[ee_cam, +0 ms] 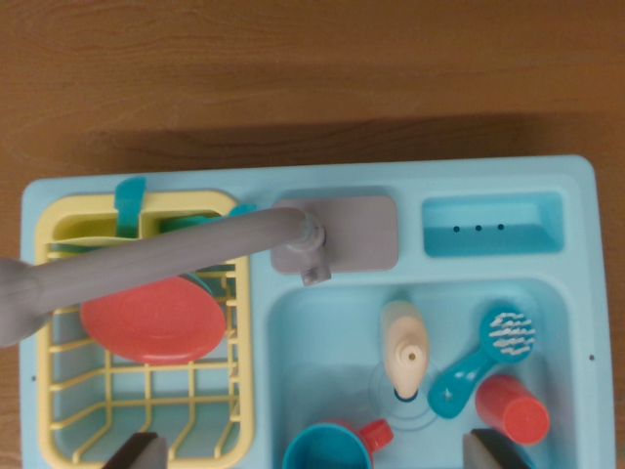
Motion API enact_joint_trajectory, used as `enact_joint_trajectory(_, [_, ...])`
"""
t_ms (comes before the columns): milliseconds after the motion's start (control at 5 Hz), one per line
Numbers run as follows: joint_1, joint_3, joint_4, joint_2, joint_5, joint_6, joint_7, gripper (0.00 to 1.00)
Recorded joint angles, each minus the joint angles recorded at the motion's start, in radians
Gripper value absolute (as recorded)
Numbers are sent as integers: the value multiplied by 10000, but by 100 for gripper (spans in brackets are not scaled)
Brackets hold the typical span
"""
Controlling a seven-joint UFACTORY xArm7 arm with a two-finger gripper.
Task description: Pick detergent from the sink
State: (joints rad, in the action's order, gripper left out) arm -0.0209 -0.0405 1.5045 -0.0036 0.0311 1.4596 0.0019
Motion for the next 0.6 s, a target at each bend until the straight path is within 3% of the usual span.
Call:
enact_joint_trajectory(200, [0,0,0,0,0,0,0,0])
enact_joint_trajectory(400, [-28,-25,-261,86,27,-341,-99,0])
enact_joint_trajectory(600, [-28,-25,-261,86,27,-341,-99,0])
